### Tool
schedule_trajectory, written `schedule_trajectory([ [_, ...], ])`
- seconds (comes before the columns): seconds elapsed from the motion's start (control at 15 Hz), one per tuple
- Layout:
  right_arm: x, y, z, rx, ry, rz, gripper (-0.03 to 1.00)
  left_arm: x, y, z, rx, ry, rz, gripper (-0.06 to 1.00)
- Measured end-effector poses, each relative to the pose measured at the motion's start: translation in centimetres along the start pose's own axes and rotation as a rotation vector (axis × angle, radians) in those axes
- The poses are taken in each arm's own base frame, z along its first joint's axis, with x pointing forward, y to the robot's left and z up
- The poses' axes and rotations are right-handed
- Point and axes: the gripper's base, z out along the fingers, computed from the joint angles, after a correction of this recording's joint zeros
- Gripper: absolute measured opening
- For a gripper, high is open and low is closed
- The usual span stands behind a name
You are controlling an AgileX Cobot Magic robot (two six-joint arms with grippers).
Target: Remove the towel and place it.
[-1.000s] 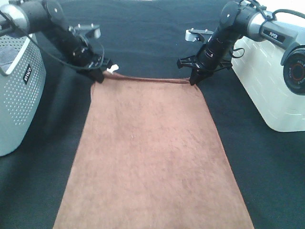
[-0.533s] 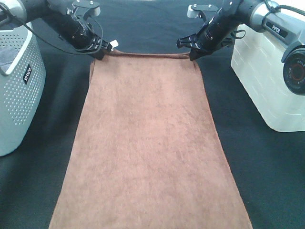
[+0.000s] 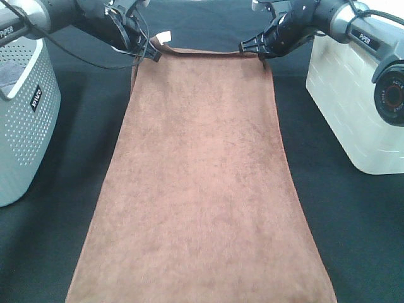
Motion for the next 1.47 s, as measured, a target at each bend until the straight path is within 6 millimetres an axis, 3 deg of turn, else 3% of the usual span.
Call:
schedule_trajectory([
  [0.53, -0.3, -0.6, 0.1, 0.047, -0.043, -0.043, 0.01, 1.8, -0.6, 2.6, -0.038, -0.032, 0.008, 0.01],
  [1.0, 1.7, -1.2, 2.8, 0.026, -0.062, 0.02, 0.01, 2.5, -0.5, 3.6, -0.073, -0.072, 0.0, 0.01],
  [1.47, 3.3, -1.1, 4.8, 0.006, -0.062, 0.061, 0.01, 5.2, -1.1, 5.9, -0.08, -0.061, -0.023, 0.01],
])
